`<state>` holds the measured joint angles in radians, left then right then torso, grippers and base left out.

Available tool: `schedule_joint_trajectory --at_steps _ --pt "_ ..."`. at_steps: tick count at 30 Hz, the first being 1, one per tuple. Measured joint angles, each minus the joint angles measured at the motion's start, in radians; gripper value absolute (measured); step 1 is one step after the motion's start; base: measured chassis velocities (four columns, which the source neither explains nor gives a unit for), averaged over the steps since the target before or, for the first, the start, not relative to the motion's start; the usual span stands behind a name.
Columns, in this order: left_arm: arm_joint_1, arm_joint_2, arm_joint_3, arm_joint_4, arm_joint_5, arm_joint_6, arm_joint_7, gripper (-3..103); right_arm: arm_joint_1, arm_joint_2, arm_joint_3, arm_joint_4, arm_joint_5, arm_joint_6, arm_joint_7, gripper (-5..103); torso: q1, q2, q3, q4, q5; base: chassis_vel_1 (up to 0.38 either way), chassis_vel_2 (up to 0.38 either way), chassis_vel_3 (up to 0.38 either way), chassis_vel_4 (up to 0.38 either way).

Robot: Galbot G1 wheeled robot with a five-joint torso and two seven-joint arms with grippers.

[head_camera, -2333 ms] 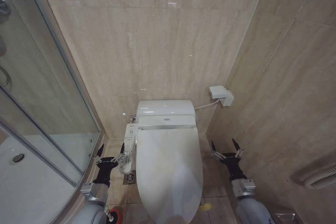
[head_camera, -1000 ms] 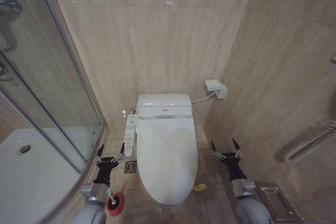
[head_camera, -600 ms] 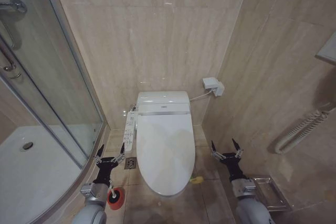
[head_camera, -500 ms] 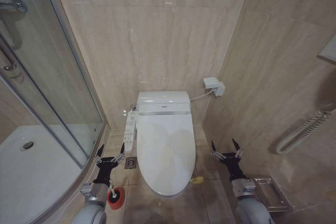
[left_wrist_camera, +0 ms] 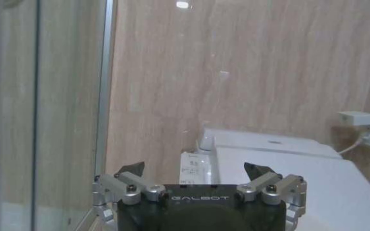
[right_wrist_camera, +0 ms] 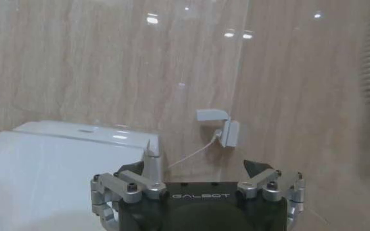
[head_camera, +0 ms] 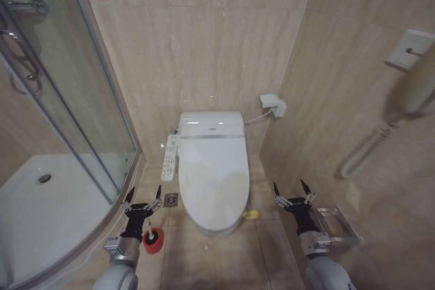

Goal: Open the toilet lid, clean the toilet bowl with a toilet brush, close the toilet lid, and flush.

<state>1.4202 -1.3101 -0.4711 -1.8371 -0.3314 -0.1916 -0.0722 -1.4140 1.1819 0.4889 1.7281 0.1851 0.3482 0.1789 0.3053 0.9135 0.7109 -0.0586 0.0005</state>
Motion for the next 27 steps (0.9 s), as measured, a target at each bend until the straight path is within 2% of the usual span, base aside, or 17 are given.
schedule_joint_trajectory --at_steps 4,6,7,9,11,13,16,27 --pt "0.001 0.000 0.000 0.000 0.000 0.000 0.000 100 -0.001 0.000 0.000 0.000 0.000 0.000 0.000 100 -0.001 0.001 0.000 0.0002 -0.0001 0.123 -0.147 -0.155 0.167" --pt "0.000 0.000 0.000 0.000 0.000 0.000 0.000 100 0.000 0.000 0.000 0.000 0.000 0.000 0.000 100 0.000 0.000 0.000 -0.0005 -0.0011 0.024 -0.062 -0.001 0.036" --pt "0.000 0.000 0.000 0.000 0.000 0.000 0.000 100 0.000 0.000 0.000 0.000 0.000 0.000 0.000 100 0.001 0.000 0.001 -0.0003 0.0004 0.000 0.000 0.000 0.000" --pt "0.000 0.000 0.000 0.000 0.000 0.000 0.000 100 0.000 0.000 0.000 0.000 0.000 0.000 0.000 100 0.002 0.000 0.001 -0.0001 0.0003 -0.066 0.017 0.070 -0.066" --pt "0.000 0.000 0.000 0.000 0.000 0.000 0.000 100 0.000 0.000 0.000 0.000 0.000 0.000 0.000 100 0.001 0.000 0.000 0.0002 -0.0013 -0.052 0.083 0.070 -0.068" --pt "0.000 0.000 0.000 0.000 0.000 0.000 0.000 100 0.000 0.000 0.000 0.000 0.000 0.000 0.000 100 0.001 0.000 0.000 0.0006 0.0001 0.003 0.041 0.035 -0.020" --pt "0.000 0.000 0.000 0.000 0.000 0.000 0.000 100 0.000 0.000 0.000 0.000 0.000 0.000 0.000 100 0.001 0.000 0.000 0.0000 -0.0010 0.000 0.000 0.000 0.000" --pt "0.000 0.000 0.000 0.000 0.000 0.000 0.000 100 0.000 0.000 0.000 0.000 0.000 0.000 0.000 100 0.000 0.000 0.000 0.0000 -0.0005 0.042 -0.056 -0.044 0.053"
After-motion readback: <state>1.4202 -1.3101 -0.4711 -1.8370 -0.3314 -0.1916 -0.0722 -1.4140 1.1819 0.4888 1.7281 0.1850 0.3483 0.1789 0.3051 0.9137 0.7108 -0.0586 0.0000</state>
